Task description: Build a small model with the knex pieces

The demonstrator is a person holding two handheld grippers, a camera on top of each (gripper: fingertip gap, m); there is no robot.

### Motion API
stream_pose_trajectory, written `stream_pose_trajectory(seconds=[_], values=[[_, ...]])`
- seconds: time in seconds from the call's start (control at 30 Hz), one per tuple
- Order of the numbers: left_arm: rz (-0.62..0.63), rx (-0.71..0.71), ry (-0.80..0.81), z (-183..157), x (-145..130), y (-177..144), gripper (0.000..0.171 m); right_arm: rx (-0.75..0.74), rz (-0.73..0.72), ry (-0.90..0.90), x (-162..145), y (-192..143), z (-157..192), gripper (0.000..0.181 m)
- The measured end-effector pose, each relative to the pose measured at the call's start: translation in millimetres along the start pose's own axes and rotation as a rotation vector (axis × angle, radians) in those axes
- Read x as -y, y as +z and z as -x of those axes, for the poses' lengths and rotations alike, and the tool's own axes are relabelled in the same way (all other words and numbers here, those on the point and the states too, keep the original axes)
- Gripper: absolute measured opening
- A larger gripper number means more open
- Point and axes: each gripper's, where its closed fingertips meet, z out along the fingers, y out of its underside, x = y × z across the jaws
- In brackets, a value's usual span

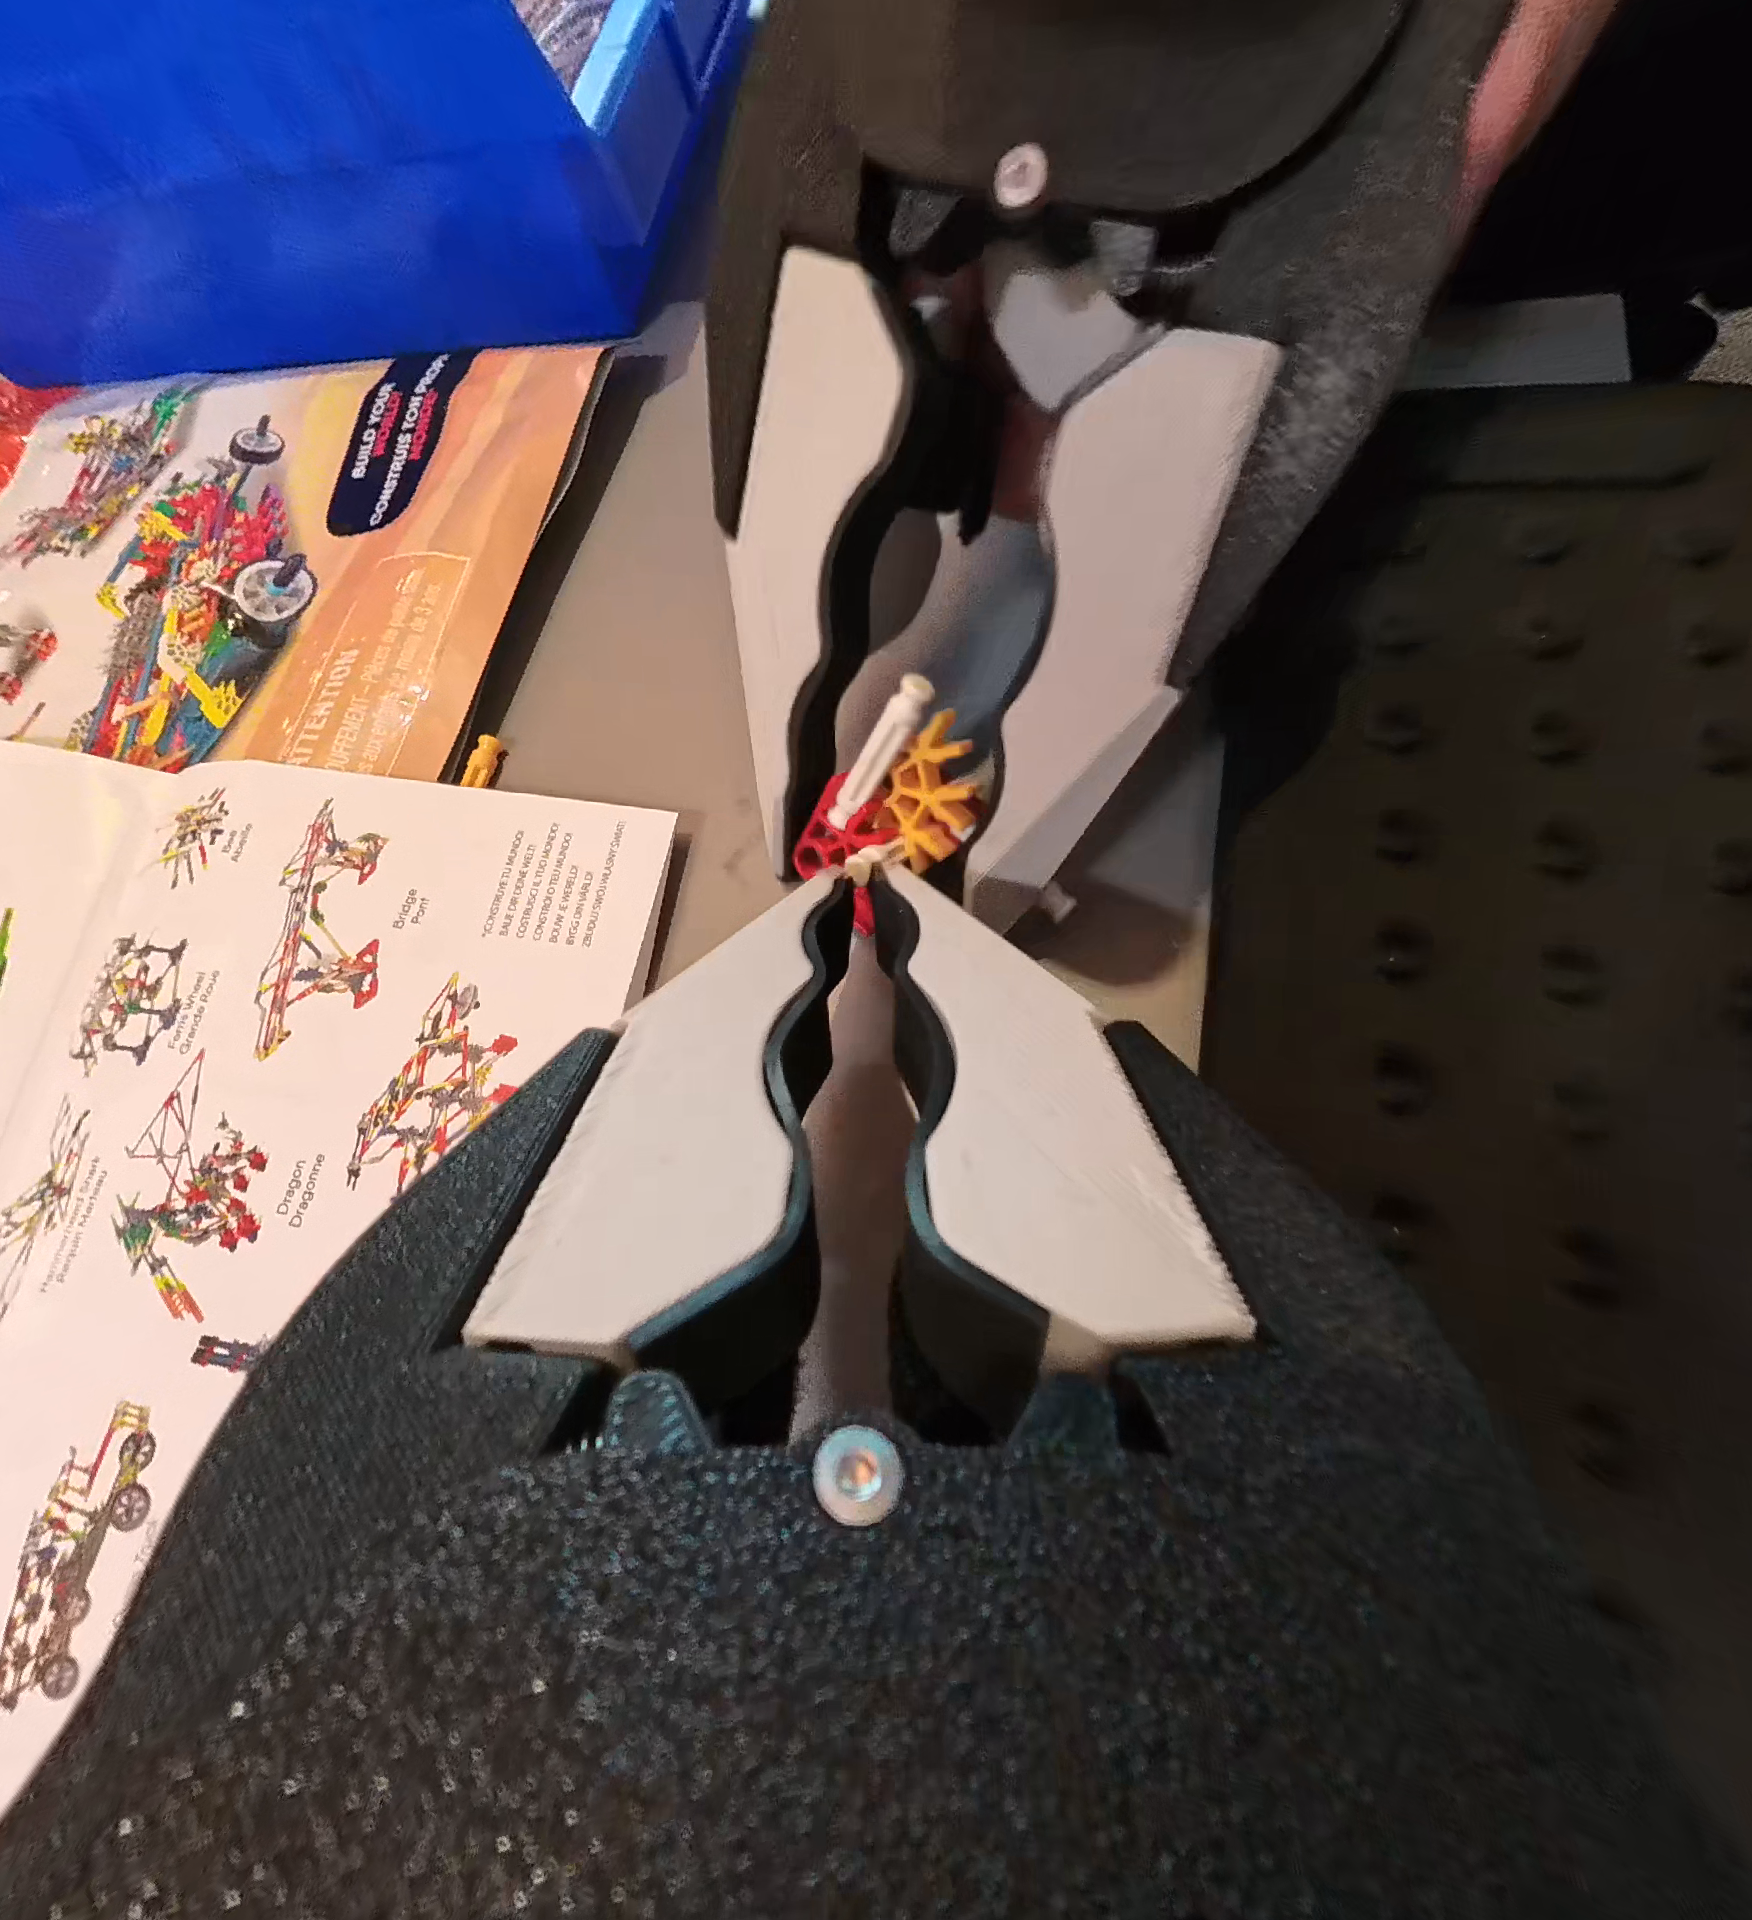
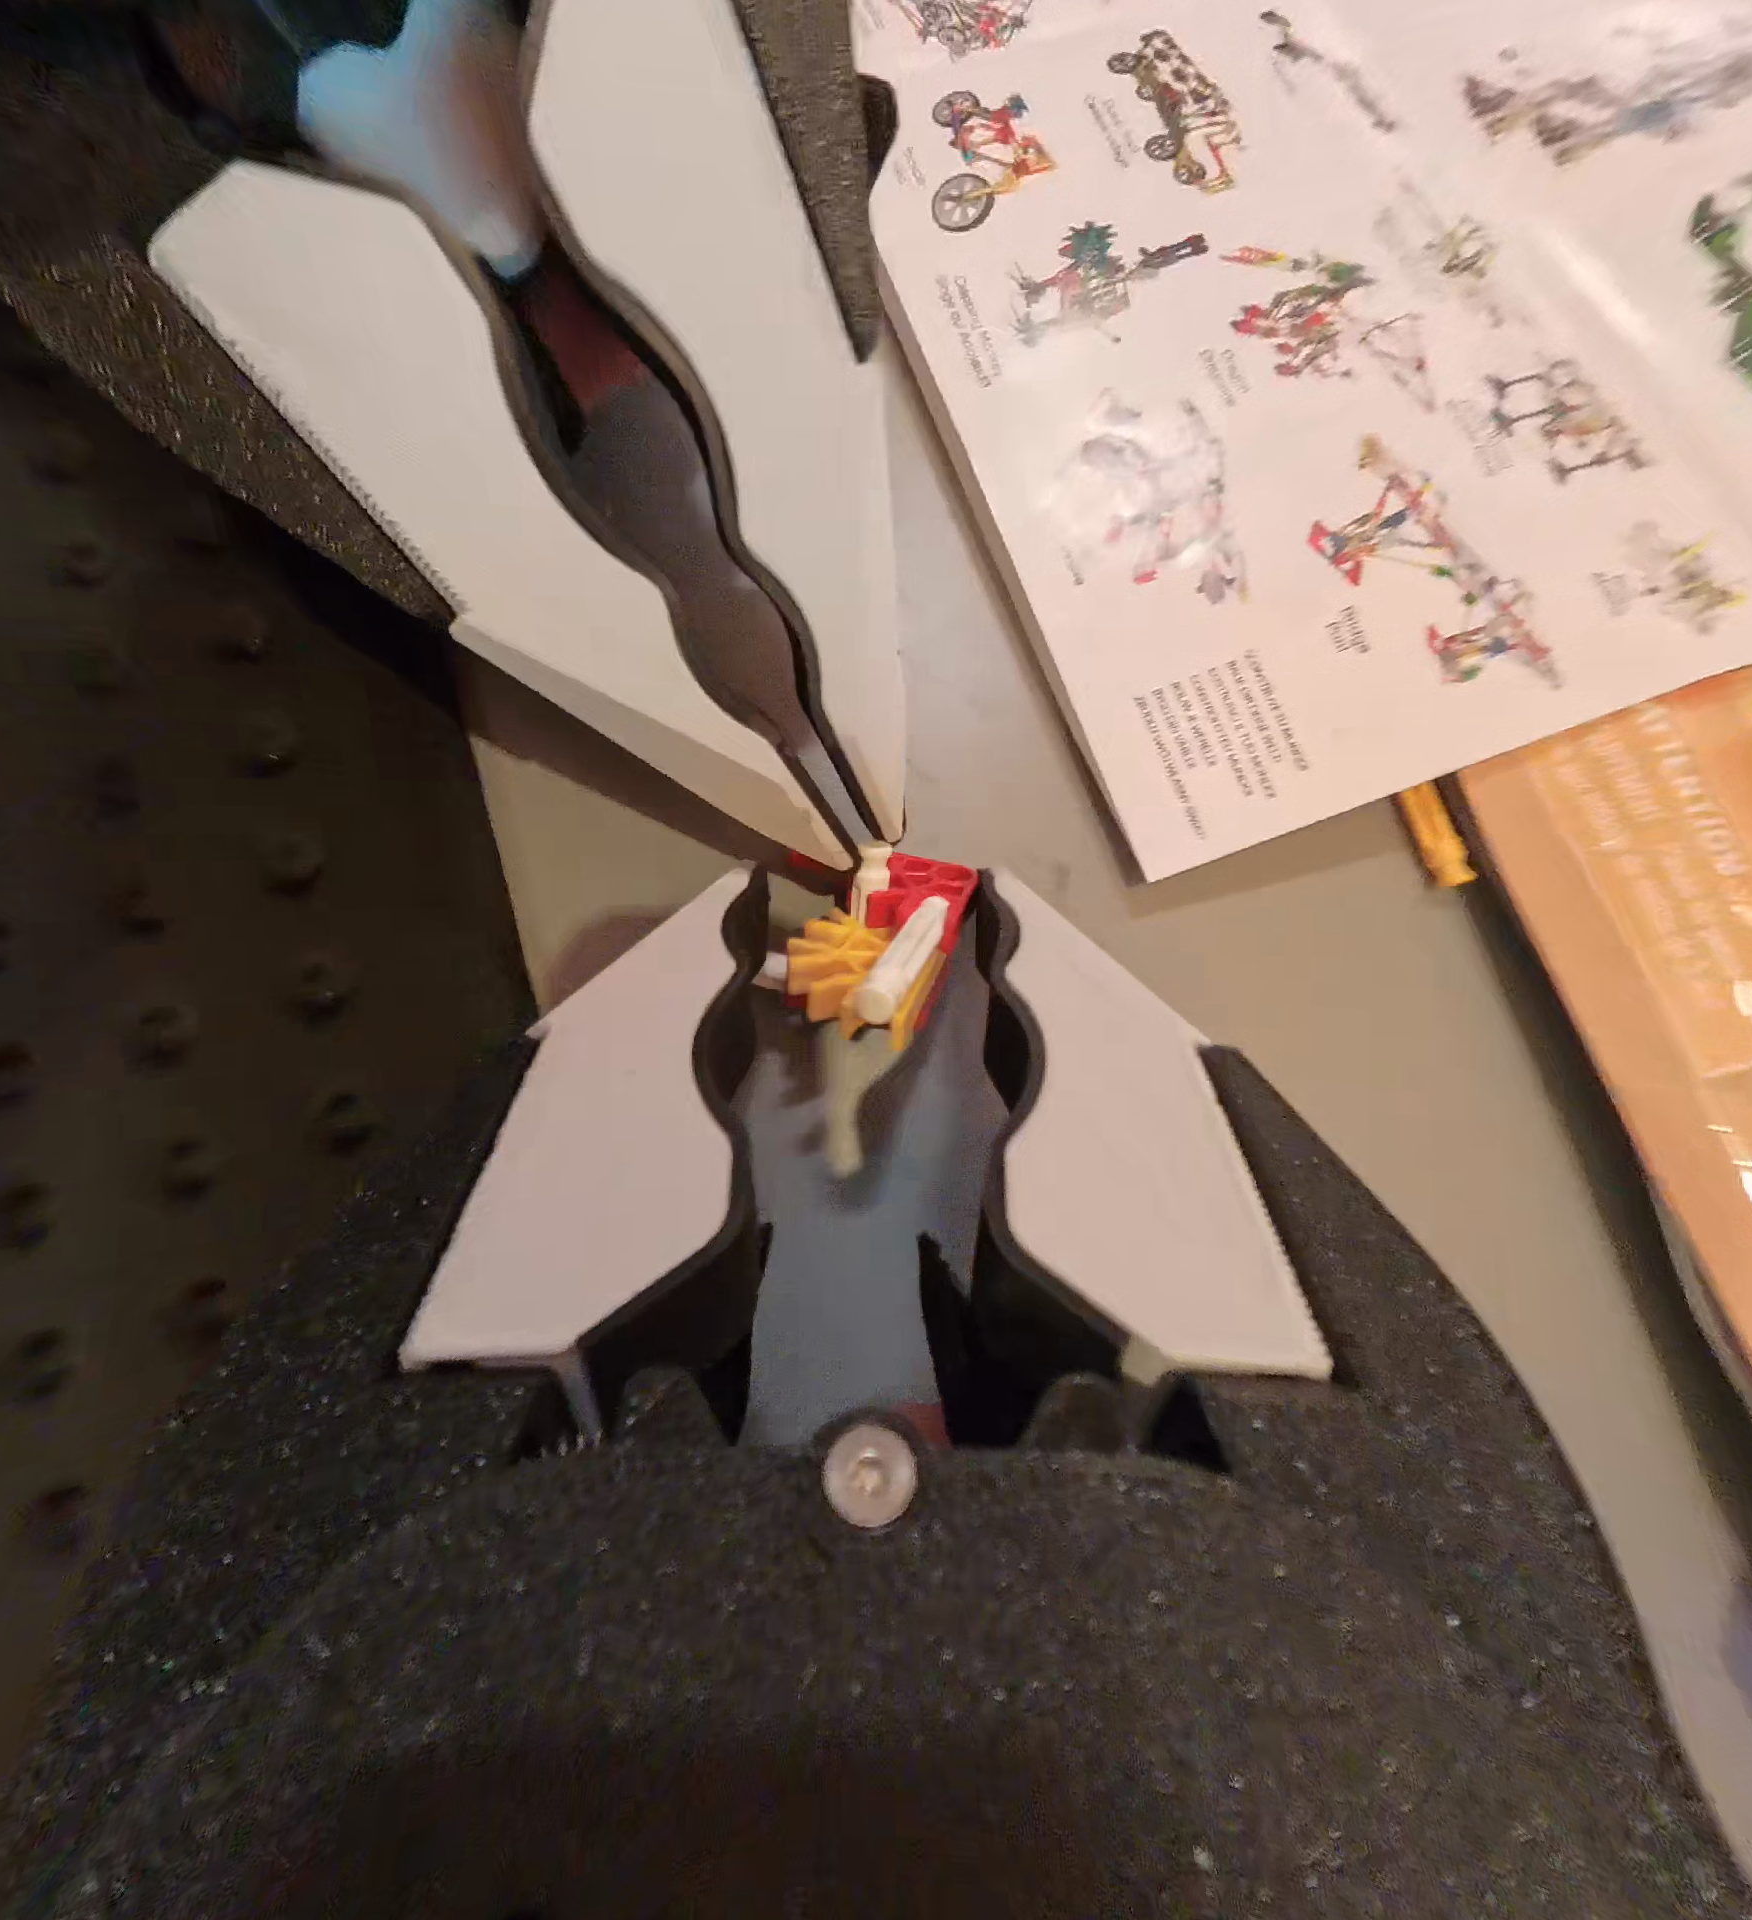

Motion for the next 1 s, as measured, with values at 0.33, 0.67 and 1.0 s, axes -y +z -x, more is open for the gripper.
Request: stream_pose_trajectory(seconds=[0.33, 0.67, 1.0], values=[[0.008, -0.005, -0.022, 0.5, -0.7, 1.6, 0.000, 0.085, -0.041, 0.077, 1.4, -3.1, -1.0, 0.038], [0.016, 0.018, -0.127, 1.2, -0.1, 2.3, 0.000, -0.033, -0.042, -0.007, 0.7, -1.8, -2.2, 0.034], [0.045, 0.102, -0.152, 1.9, 2.8, 9.3, 0.000, -0.113, -0.030, -0.031, -0.4, -1.2, -6.0, 0.034]])
